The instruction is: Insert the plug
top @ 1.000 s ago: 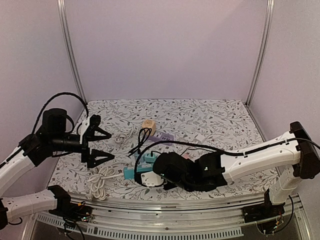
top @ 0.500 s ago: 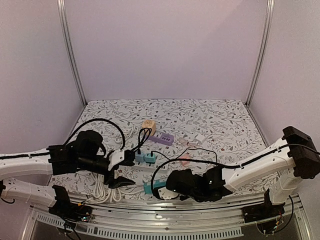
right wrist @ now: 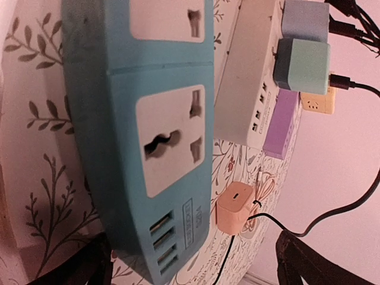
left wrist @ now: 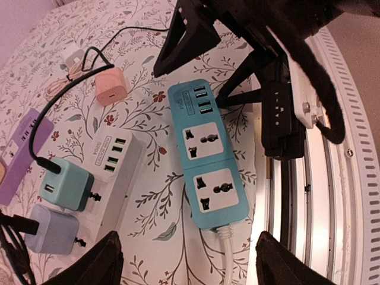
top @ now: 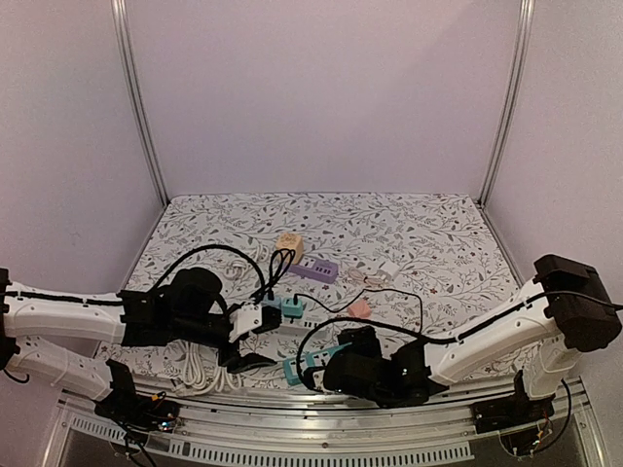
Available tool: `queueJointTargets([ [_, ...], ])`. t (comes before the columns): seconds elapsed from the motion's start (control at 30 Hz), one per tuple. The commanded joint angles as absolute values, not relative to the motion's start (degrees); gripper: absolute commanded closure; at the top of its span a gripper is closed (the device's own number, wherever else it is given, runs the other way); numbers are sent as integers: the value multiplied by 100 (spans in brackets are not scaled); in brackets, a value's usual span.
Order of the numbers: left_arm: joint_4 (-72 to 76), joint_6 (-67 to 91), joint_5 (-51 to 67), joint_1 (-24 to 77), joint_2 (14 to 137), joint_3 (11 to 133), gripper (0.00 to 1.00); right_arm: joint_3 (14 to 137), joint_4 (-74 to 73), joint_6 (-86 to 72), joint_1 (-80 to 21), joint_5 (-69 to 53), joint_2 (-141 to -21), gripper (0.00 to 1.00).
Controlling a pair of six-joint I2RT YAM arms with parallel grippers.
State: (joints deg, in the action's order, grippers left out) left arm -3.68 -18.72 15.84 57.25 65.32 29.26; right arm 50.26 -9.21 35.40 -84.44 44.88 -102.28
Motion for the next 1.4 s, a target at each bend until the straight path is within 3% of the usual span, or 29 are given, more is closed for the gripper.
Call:
queueJointTargets([
  [0.0, 157, -1941, 1504, 5868, 6583, 2739, 23, 4964, -1621, 3254, -8531, 4175, -9897, 1],
  [0.3, 240, -1350, 1221, 5915, 6356, 2622, 21, 5334, -2896, 2618, -8358, 2163, -7878, 1],
  [0.47, 334, -167, 859, 5924, 6254, 2600, 20, 5986, -3304, 726, -6462, 855, -7044, 1],
  [0.63, 493, 190, 465, 5933, 6198, 2461, 18, 6515, -3319, -1483, -4523, 366, -7295, 4],
  [0.87, 726, 309, 215, 5924, 5930, 2167, 16, 7335, -3580, -2657, -3643, 804, -8684, 12],
  [1.1, 919, 224, 152, 5836, 5620, 1906, 15, 8668, -4458, -1540, -3483, 471, -10403, 8],
  [1.37, 1009, 121, 340, 5670, 5311, 1728, 14, 9039, -5519, 4580, -3364, -1006, -10750, 1],
])
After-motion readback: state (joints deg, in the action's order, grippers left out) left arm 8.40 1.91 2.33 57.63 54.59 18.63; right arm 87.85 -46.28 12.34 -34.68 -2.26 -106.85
